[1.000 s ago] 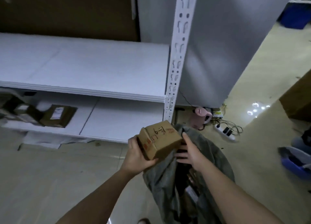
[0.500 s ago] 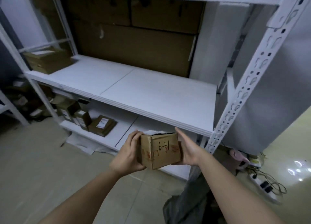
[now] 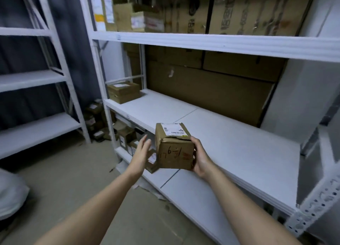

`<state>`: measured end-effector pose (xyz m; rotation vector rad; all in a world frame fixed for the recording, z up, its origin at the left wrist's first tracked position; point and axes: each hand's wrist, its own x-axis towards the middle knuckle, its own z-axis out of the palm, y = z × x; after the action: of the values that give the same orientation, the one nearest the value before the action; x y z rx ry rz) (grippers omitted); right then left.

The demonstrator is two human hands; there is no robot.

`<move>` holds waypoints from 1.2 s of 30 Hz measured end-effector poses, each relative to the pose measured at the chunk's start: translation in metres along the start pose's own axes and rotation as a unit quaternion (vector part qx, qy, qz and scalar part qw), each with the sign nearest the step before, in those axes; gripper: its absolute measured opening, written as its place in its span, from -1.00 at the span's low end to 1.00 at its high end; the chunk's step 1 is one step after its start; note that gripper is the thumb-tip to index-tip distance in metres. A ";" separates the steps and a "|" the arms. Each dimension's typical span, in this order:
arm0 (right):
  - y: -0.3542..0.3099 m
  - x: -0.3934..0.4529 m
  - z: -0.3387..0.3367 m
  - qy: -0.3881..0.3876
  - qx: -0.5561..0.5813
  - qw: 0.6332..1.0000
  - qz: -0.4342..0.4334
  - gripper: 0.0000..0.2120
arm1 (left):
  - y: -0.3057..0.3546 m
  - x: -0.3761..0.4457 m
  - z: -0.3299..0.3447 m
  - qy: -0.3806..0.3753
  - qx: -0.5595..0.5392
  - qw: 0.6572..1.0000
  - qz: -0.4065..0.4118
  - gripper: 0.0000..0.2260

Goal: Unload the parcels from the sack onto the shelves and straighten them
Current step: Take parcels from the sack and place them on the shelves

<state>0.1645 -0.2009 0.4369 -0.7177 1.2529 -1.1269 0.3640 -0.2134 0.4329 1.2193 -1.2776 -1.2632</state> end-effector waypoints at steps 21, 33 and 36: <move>-0.210 0.017 0.166 -0.090 -0.075 0.924 -0.363 -0.49 | 0.226 0.079 -0.047 0.120 -0.078 0.977 0.155 -0.49; -0.295 0.066 0.250 0.027 -0.063 0.876 -0.477 -0.58 | 0.323 0.176 -0.119 0.019 -0.062 0.968 0.242 -0.66; -0.310 0.083 0.272 0.097 -0.069 0.863 -0.492 -0.57 | 0.335 0.207 -0.137 -0.026 -0.046 0.964 0.260 -0.70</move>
<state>0.3417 -0.4221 0.7483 -1.4701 1.1330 -1.9817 0.4738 -0.4373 0.7671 0.7172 -1.4412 -0.9573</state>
